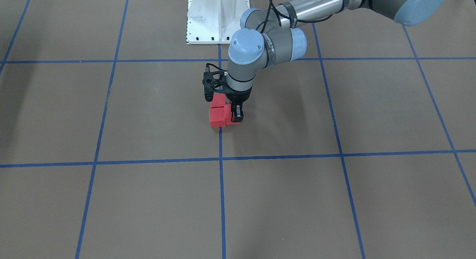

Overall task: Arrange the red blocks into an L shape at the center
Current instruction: 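Place the cube beside the farther cube of the column and release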

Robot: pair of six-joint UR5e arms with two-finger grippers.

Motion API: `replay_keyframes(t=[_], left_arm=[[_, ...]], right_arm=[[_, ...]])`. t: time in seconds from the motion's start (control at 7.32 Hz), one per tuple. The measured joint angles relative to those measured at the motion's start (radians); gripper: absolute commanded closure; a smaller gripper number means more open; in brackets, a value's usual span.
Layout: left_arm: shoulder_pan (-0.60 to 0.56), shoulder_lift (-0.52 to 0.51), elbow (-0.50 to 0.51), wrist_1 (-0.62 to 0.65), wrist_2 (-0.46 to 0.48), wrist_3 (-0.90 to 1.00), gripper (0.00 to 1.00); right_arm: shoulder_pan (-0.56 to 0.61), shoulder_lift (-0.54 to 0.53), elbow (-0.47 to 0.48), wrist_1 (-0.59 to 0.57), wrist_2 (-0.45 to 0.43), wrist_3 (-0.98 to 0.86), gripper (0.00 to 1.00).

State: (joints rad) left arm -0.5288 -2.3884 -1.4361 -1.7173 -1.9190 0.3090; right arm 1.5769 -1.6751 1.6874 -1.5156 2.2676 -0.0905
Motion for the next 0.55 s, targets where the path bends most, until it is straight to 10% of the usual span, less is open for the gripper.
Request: replay_keyframes(t=[0.55], left_arm=[[0.002,0.000,0.005,-0.001,-0.001,0.001,0.57]], right_arm=[[0.000,0.000,0.000,0.000,0.000,-0.001,0.01]])
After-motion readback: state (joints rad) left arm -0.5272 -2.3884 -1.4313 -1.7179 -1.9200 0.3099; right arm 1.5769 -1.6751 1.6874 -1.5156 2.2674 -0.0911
